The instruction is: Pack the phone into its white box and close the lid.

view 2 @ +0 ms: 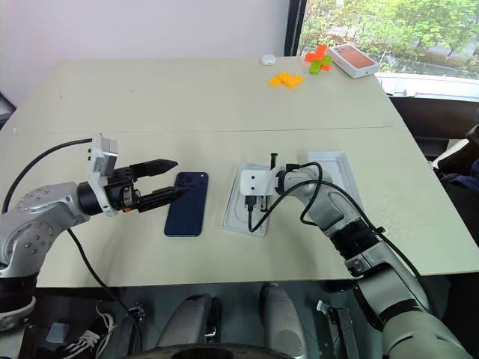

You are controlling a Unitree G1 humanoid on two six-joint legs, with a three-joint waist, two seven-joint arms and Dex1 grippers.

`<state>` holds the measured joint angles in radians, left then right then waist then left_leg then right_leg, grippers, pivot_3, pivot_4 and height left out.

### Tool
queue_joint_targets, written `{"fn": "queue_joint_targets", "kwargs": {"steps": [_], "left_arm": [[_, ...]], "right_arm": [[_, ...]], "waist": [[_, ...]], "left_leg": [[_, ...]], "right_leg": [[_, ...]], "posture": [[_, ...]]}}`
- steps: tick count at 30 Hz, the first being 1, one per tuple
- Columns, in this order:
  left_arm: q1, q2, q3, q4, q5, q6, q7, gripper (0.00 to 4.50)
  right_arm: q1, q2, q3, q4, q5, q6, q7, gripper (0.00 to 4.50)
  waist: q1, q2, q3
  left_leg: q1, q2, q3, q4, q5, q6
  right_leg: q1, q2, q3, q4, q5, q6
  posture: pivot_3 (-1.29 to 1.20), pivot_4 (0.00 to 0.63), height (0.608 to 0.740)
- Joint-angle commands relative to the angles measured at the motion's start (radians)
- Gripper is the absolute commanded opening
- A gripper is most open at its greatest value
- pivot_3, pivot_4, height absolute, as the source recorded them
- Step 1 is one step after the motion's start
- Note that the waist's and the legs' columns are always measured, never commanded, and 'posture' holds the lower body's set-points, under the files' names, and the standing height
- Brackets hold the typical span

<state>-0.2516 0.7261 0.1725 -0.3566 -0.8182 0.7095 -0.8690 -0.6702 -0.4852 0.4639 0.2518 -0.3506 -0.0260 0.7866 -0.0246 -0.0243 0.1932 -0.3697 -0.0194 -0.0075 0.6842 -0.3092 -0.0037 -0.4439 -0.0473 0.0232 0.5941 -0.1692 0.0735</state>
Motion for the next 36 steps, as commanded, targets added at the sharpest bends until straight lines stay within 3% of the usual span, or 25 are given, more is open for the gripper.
{"fn": "queue_joint_targets", "kwargs": {"steps": [1, 9, 15, 19, 20, 24, 25, 28, 30, 33, 36], "left_arm": [[-0.019, -0.002, 0.011, -0.015, -0.003, -0.008, 0.005, 4.50], [0.005, -0.002, 0.026, -0.029, -0.011, -0.006, 0.010, 4.50], [-0.007, 0.013, 0.037, 0.033, -0.012, 0.055, 0.051, 4.50], [-0.037, 0.029, 0.076, 0.084, -0.060, 0.150, 0.087, 4.50], [-0.040, 0.038, 0.089, 0.099, -0.076, 0.179, 0.091, 4.50], [-0.027, 0.081, 0.136, 0.150, -0.106, 0.241, 0.068, 4.50], [-0.025, 0.085, 0.142, 0.157, -0.106, 0.243, 0.066, 4.50], [-0.026, 0.093, 0.170, 0.195, -0.124, 0.283, 0.073, 4.50], [-0.042, 0.113, 0.224, 0.290, -0.204, 0.419, 0.088, 4.50], [-0.034, 0.144, 0.252, 0.350, -0.209, 0.476, 0.088, 4.50], [-0.017, 0.165, 0.233, 0.358, -0.171, 0.473, 0.084, 4.50]], "right_arm": [[-0.008, 0.030, 0.021, 0.035, -0.010, -0.071, -0.009, 0.06], [-0.009, 0.011, -0.045, 0.039, 0.054, -0.124, 0.028, 0.06], [0.033, 0.017, -0.214, -0.139, 0.328, 0.159, 0.153, 0.06], [0.074, 0.000, -0.288, -0.296, 0.442, 0.318, 0.177, 1.77], [0.086, -0.007, -0.294, -0.329, 0.452, 0.339, 0.176, 2.38], [0.100, 0.015, -0.248, -0.415, 0.430, 0.371, 0.134, 4.19], [0.098, 0.020, -0.236, -0.420, 0.418, 0.365, 0.125, 4.42], [0.085, 0.042, -0.196, -0.420, 0.390, 0.351, 0.098, 4.42], [0.060, 0.072, -0.134, -0.389, 0.316, 0.290, 0.054, 4.42], [0.016, 0.110, -0.057, -0.346, 0.233, 0.224, 0.022, 3.57], [-0.017, 0.149, 0.001, -0.307, 0.175, 0.195, -0.003, 2.08]], "waist": [[-0.006, 0.000, 0.000], [-0.018, 0.000, 0.000], [-0.013, 0.001, 0.000], [-0.013, 0.000, 0.000], [-0.013, 0.000, 0.000], [-0.020, 0.001, 0.000], [-0.020, 0.001, 0.000], [-0.018, 0.001, 0.000], [-0.020, 0.001, 0.000], [-0.020, 0.001, 0.000], [-0.017, 0.001, 0.000]], "left_leg": [[0.000, 0.000, 0.000, 0.000, 0.000, 0.000], [0.000, 0.000, -0.001, 0.000, 0.000, 0.000], [-0.001, 0.000, -0.002, 0.000, 0.000, 0.000], [-0.001, 0.000, -0.002, 0.000, 0.000, 0.000], [-0.001, 0.000, -0.003, 0.000, 0.000, 0.000], [-0.001, 0.000, -0.003, -0.001, 0.000, 0.000], [-0.001, 0.000, -0.002, 0.000, 0.000, 0.000], [-0.002, 0.000, -0.002, -0.001, 0.000, 0.000], [-0.002, 0.000, -0.002, 0.000, 0.000, 0.000], [-0.002, 0.001, -0.002, -0.001, 0.000, 0.000], [-0.003, 0.000, -0.002, -0.001, 0.000, 0.000]], "right_leg": [[0.000, 0.000, 0.000, 0.000, 0.000, 0.000], [0.000, 0.000, 0.000, 0.001, 0.001, 0.002], [0.000, -0.001, 0.000, 0.000, 0.002, 0.003], [-0.001, -0.001, -0.001, 0.001, 0.002, 0.003], [-0.001, 0.000, -0.001, 0.001, 0.002, 0.003], [-0.001, 0.000, -0.001, 0.001, 0.002, 0.003], [-0.002, 0.000, -0.001, 0.001, 0.002, 0.003], [-0.002, 0.000, -0.001, 0.001, 0.002, 0.003], [-0.002, 0.000, -0.001, 0.001, 0.002, 0.003], [-0.003, 0.001, -0.001, 0.002, 0.002, 0.003], [-0.004, 0.000, -0.001, 0.002, 0.002, 0.003]], "posture": [[0.00, 0.150, 0.740], [0.00, 0.150, 0.740], [0.00, 0.150, 0.740], [0.00, 0.150, 0.740], [0.00, 0.150, 0.740], [0.00, 0.150, 0.740], [0.00, 0.150, 0.740], [0.00, 0.150, 0.740], [0.00, 0.150, 0.740], [0.00, 0.150, 0.740], [0.00, 0.150, 0.740]]}}
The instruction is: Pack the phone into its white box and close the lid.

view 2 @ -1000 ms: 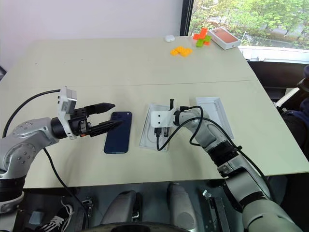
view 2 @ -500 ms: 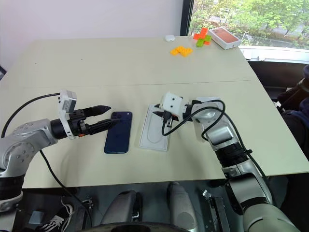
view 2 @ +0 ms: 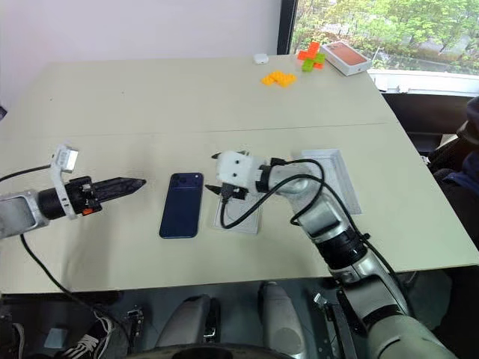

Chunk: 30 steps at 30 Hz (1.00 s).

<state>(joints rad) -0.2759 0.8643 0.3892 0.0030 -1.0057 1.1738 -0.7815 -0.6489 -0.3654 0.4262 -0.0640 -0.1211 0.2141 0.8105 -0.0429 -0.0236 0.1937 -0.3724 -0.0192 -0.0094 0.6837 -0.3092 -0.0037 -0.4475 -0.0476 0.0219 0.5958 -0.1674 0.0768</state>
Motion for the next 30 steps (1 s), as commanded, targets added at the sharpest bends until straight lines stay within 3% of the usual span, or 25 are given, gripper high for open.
{"fn": "queue_joint_targets", "kwargs": {"steps": [1, 4, 16, 30], "left_arm": [[0.013, 0.031, 0.006, -0.003, 0.027, 0.011, -0.002, 4.50], [0.007, 0.007, -0.004, -0.002, 0.011, 0.049, 0.009, 4.50], [0.001, -0.107, -0.029, 0.018, 0.015, 0.135, 0.068, 4.50], [-0.020, -0.168, -0.080, 0.003, 0.054, 0.127, 0.115, 4.50]], "right_arm": [[-0.048, 0.038, 0.062, 0.027, -0.081, -0.055, -0.032, 1.56], [-0.064, 0.043, 0.125, 0.060, -0.149, -0.065, -0.020, 0.04], [-0.093, 0.005, 0.218, 0.082, -0.275, 0.024, 0.134, 0.04], [-0.114, 0.116, 0.224, 0.140, -0.291, 0.189, 0.158, 0.04]], "waist": [[0.002, 0.000, 0.000], [0.004, 0.000, 0.000], [0.001, 0.000, 0.000], [0.001, -0.001, -0.001]], "left_leg": [[0.000, 0.000, 0.000, 0.000, 0.000, 0.000], [0.000, -0.002, 0.000, 0.000, 0.000, 0.000], [0.000, -0.002, 0.000, 0.000, 0.000, -0.001], [0.001, -0.002, -0.001, 0.000, 0.001, -0.002]], "right_leg": [[0.000, -0.001, 0.000, 0.000, 0.000, 0.000], [0.000, -0.003, 0.000, 0.000, 0.000, -0.001], [-0.001, -0.003, -0.001, 0.001, 0.000, -0.001], [0.000, -0.003, -0.001, 0.002, 0.001, -0.001]], "posture": [[0.00, 0.150, 0.740], [0.00, 0.150, 0.740], [0.00, 0.150, 0.740], [0.00, 0.150, 0.740]]}}
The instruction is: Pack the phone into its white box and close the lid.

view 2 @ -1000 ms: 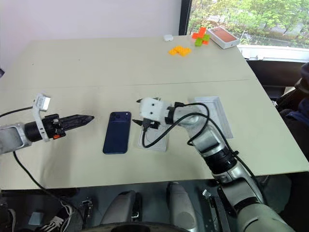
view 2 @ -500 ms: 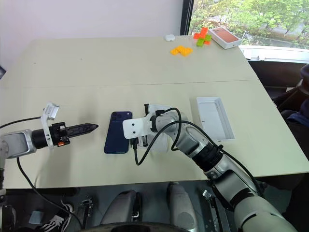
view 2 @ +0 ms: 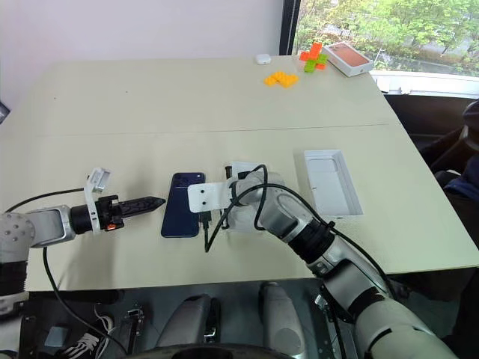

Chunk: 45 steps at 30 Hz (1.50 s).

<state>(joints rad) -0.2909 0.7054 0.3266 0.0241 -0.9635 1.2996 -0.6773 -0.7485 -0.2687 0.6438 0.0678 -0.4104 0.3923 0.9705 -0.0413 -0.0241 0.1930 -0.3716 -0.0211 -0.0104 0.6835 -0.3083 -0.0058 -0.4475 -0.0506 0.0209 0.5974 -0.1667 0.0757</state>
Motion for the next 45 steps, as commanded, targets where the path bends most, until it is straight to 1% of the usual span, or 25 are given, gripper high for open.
{"fn": "queue_joint_targets", "kwargs": {"steps": [1, 8, 13, 20, 24, 26, 28, 29, 32, 34, 39, 45], "left_arm": [[-0.003, -0.016, -0.020, -0.017, 0.010, 0.009, 0.014, 4.50], [0.005, -0.054, -0.031, -0.008, 0.016, 0.048, 0.049, 4.50], [-0.001, -0.078, -0.031, -0.017, 0.003, 0.071, 0.062, 4.50], [-0.031, -0.154, -0.012, -0.015, -0.024, 0.136, 0.110, 4.50], [-0.048, -0.200, 0.020, -0.011, -0.031, 0.172, 0.141, 4.50], [-0.074, -0.227, 0.039, -0.013, -0.033, 0.207, 0.175, 4.50], [-0.098, -0.239, 0.040, -0.034, -0.001, 0.236, 0.232, 4.50], [-0.118, -0.258, 0.068, -0.032, 0.001, 0.263, 0.263, 4.50], [-0.148, -0.279, 0.102, -0.083, -0.031, 0.313, 0.319, 4.50], [-0.175, -0.288, 0.121, -0.085, -0.056, 0.315, 0.391, 4.50], [-0.181, -0.254, 0.116, -0.094, -0.131, 0.315, 0.486, 4.50], [-0.222, -0.241, 0.148, -0.026, -0.262, 0.315, 0.625, 4.50]], "right_arm": [[-0.017, 0.025, 0.013, 0.017, -0.007, 0.006, -0.007, 0.04], [-0.021, 0.025, 0.007, 0.043, -0.010, -0.027, -0.017, 0.04], [-0.017, 0.048, -0.009, 0.059, 0.014, -0.037, -0.025, 0.04], [-0.007, 0.046, -0.017, 0.045, 0.014, -0.026, -0.028, 0.04], [-0.007, 0.040, -0.027, 0.052, 0.012, -0.029, -0.034, 0.04], [-0.007, 0.038, -0.029, 0.053, 0.010, -0.029, -0.036, 0.04], [-0.004, 0.038, -0.029, 0.053, 0.008, -0.029, -0.038, 0.04], [-0.002, 0.037, -0.027, 0.052, 0.006, -0.031, -0.039, 0.04], [0.003, 0.039, -0.026, 0.053, 0.005, -0.034, -0.040, 0.04], [0.003, 0.041, -0.026, 0.057, 0.005, -0.037, -0.046, 0.04], [-0.003, 0.051, -0.027, 0.067, 0.009, -0.042, -0.054, 0.04], [-0.007, 0.053, -0.028, 0.080, 0.008, -0.053, -0.061, 0.04]], "waist": [[-0.001, 0.000, 0.000], [0.000, 0.001, -0.001], [0.000, 0.001, -0.001], [0.005, 0.002, -0.002], [0.010, 0.002, -0.003], [0.016, 0.002, -0.003], [0.025, 0.002, -0.003], [0.027, 0.002, -0.003], [0.028, 0.002, -0.003], [0.028, 0.002, -0.003], [0.024, 0.002, -0.003], [0.023, 0.002, -0.003]], "left_leg": [[0.000, 0.000, 0.000, 0.000, 0.000, 0.000], [0.003, 0.000, -0.001, 0.000, 0.000, 0.000], [0.003, 0.000, -0.001, 0.000, 0.000, 0.000], [0.004, -0.001, -0.001, 0.000, 0.000, 0.000], [0.004, -0.002, -0.002, 0.000, 0.000, 0.000], [0.004, -0.002, -0.002, 0.000, 0.000, 0.000], [0.004, -0.002, -0.002, 0.000, 0.000, 0.000], [0.005, -0.002, -0.002, 0.000, 0.000, 0.000], [0.006, -0.003, -0.003, 0.000, 0.000, 0.000], [0.006, -0.003, -0.003, 0.000, 0.000, 0.000], [0.006, -0.003, -0.004, -0.001, 0.000, -0.001], [0.006, -0.002, -0.005, -0.001, 0.001, -0.003]], "right_leg": [[0.000, 0.000, 0.000, 0.000, 0.000, 0.000], [0.003, 0.000, -0.001, 0.000, 0.000, 0.000], [0.004, 0.000, -0.001, 0.000, 0.000, 0.000], [0.004, -0.001, -0.001, 0.000, 0.000, 0.000], [0.005, -0.001, -0.001, 0.000, 0.000, 0.000], [0.005, -0.002, -0.001, -0.001, 0.000, 0.000], [0.006, -0.002, -0.002, -0.001, 0.000, 0.000], [0.006, -0.002, -0.002, -0.001, 0.000, 0.000], [0.008, -0.002, -0.002, -0.002, 0.000, 0.000], [0.008, -0.002, -0.002, -0.001, 0.000, 0.000], [0.008, -0.002, -0.002, -0.001, 0.000, 0.000], [0.008, -0.001, -0.003, -0.001, 0.000, 0.000]], "posture": [[0.00, 0.150, 0.740], [0.00, 0.150, 0.740], [0.00, 0.150, 0.740], [0.00, 0.150, 0.740], [0.00, 0.150, 0.740], [0.00, 0.150, 0.740], [0.00, 0.150, 0.740], [0.00, 0.150, 0.740], [0.00, 0.150, 0.740], [0.00, 0.150, 0.740], [0.00, 0.150, 0.740], [0.00, 0.150, 0.740]]}}
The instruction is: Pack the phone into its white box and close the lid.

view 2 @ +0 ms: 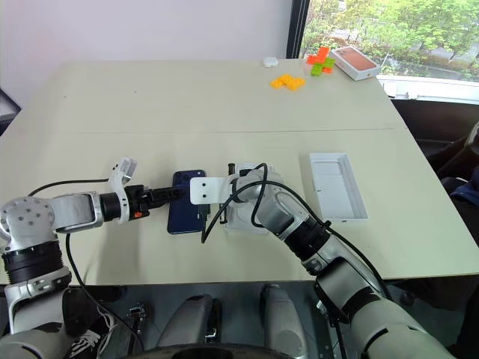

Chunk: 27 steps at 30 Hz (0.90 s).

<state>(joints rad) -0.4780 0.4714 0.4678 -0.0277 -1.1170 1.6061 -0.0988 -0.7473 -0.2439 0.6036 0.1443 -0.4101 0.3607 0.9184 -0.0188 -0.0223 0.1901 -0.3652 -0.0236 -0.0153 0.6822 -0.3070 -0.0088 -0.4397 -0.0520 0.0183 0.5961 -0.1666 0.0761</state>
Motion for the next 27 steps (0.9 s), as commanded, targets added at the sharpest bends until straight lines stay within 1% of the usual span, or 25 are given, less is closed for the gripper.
{"fn": "queue_joint_targets", "kwargs": {"steps": [1, 7, 11, 13, 16, 24, 27], "left_arm": [[-0.042, -0.001, 0.008, 0.029, -0.126, 0.008, 0.059, 4.50], [-0.063, -0.027, 0.037, 0.070, -0.255, 0.008, 0.184, 4.50], [-0.077, -0.024, 0.033, 0.076, -0.339, 0.008, 0.257, 4.50], [-0.057, -0.013, 0.021, 0.071, -0.364, 0.007, 0.278, 4.50], [-0.040, 0.008, -0.005, 0.069, -0.448, -0.025, 0.327, 4.50], [0.035, 0.067, -0.067, 0.077, -0.527, -0.132, 0.385, 4.50], [0.058, 0.086, -0.086, 0.073, -0.528, -0.158, 0.381, 3.64]], "right_arm": [[-0.007, 0.026, 0.013, 0.004, 0.006, -0.024, -0.011, 0.04], [-0.004, 0.023, 0.010, 0.001, 0.006, -0.022, -0.013, 0.04], [-0.002, 0.022, 0.010, 0.005, 0.005, -0.025, -0.014, 0.04], [-0.002, 0.024, 0.011, 0.005, 0.005, -0.024, -0.015, 0.04], [-0.002, 0.025, 0.011, 0.009, 0.004, -0.028, -0.016, 0.04], [-0.008, 0.019, 0.004, 0.019, 0.003, -0.039, -0.019, 0.04], [-0.007, 0.017, 0.004, 0.020, 0.001, -0.041, -0.020, 0.00]], "waist": [[0.000, 0.000, 0.000], [-0.001, 0.000, 0.000], [0.003, 0.000, 0.000], [0.000, 0.000, 0.000], [-0.004, 0.000, 0.000], [-0.001, 0.000, 0.000], [-0.001, 0.000, 0.000]], "left_leg": [[0.000, 0.000, 0.000, 0.000, 0.000, 0.000], [-0.001, 0.000, -0.001, -0.001, 0.001, -0.001], [-0.003, 0.000, -0.004, -0.001, 0.002, -0.003], [-0.004, 0.000, -0.005, -0.001, 0.002, -0.003], [-0.006, 0.000, -0.005, -0.001, 0.002, -0.004], [-0.007, 0.000, -0.006, -0.002, 0.003, -0.006], [-0.007, 0.000, -0.006, -0.002, 0.003, -0.006]], "right_leg": [[0.000, 0.000, 0.000, 0.000, 0.000, 0.000], [-0.001, 0.000, -0.001, 0.000, 0.000, 0.000], [-0.002, 0.000, -0.002, 0.000, 0.000, 0.000], [-0.002, 0.000, -0.003, 0.000, 0.000, 0.000], [-0.005, 0.001, -0.003, 0.000, 0.000, 0.000], [-0.005, 0.002, -0.004, 0.000, 0.001, -0.001], [-0.005, 0.002, -0.004, 0.000, 0.000, -0.002]], "posture": [[0.00, 0.150, 0.740], [0.00, 0.150, 0.740], [0.00, 0.150, 0.740], [0.00, 0.150, 0.740], [0.00, 0.150, 0.740], [0.00, 0.150, 0.740], [0.00, 0.150, 0.740]]}}
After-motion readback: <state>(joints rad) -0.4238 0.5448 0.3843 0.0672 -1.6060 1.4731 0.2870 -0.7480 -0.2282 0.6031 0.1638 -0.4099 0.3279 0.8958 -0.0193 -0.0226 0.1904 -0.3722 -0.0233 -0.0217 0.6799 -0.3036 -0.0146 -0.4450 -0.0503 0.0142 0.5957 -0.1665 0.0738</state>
